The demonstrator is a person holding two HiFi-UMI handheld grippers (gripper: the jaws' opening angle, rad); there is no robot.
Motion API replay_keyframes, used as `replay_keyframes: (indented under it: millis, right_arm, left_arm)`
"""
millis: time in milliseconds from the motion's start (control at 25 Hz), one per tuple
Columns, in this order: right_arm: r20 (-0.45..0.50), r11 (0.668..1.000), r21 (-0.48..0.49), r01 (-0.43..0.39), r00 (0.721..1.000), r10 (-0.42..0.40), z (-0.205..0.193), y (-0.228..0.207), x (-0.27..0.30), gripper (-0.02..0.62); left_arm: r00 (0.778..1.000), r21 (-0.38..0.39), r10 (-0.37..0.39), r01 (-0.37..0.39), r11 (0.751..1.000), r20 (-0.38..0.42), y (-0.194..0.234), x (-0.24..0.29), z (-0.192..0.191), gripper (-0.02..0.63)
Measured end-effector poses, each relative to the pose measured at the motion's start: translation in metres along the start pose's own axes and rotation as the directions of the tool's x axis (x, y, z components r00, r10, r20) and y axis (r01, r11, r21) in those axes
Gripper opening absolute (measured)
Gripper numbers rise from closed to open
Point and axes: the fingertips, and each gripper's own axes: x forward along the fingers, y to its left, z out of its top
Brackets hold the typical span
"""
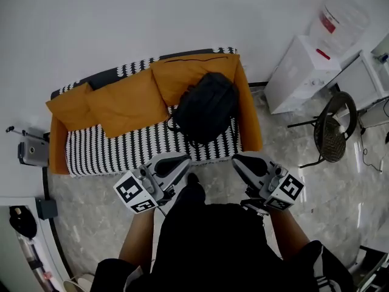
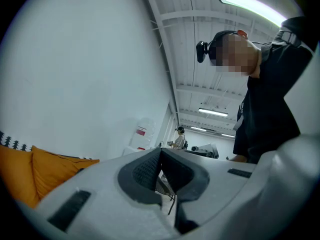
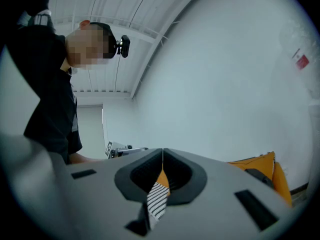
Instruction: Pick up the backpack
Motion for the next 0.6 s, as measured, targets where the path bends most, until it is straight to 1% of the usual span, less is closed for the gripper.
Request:
replay_keyframes:
  millis: [160,280,440,600]
  right_arm:
    - [0.025,1.000,0.015,0.006,1.000,-0.007,0.012,-0.010,0.053,0.028]
    - [0.036,1.000,0.000,0.028,0.999,-0.028,0.022,-0.018,0.085,0.028]
    - [-0.025,0.993,-0.059,0.103,0.994,-0.105,0.009,-0.042,0.100,0.028]
    - [-0.051,0.986,-0.069,0.152,0.986,-0.156,0.007,-0.057,0.102,0.028]
  left_arm:
    - [1.000,0.000,-0.011,0.011,1.000,0.002,0.043,-0.015,0.018,0.023]
    - [1.000,0.005,-0.025,0.025,1.000,-0.003,0.070,-0.023,0.027,0.023]
    - [0.999,0.007,-0.040,0.040,0.999,-0.008,0.100,-0.027,0.027,0.023]
    - [0.999,-0.009,-0.041,0.041,0.999,-0.007,0.121,-0.026,0.022,0.023]
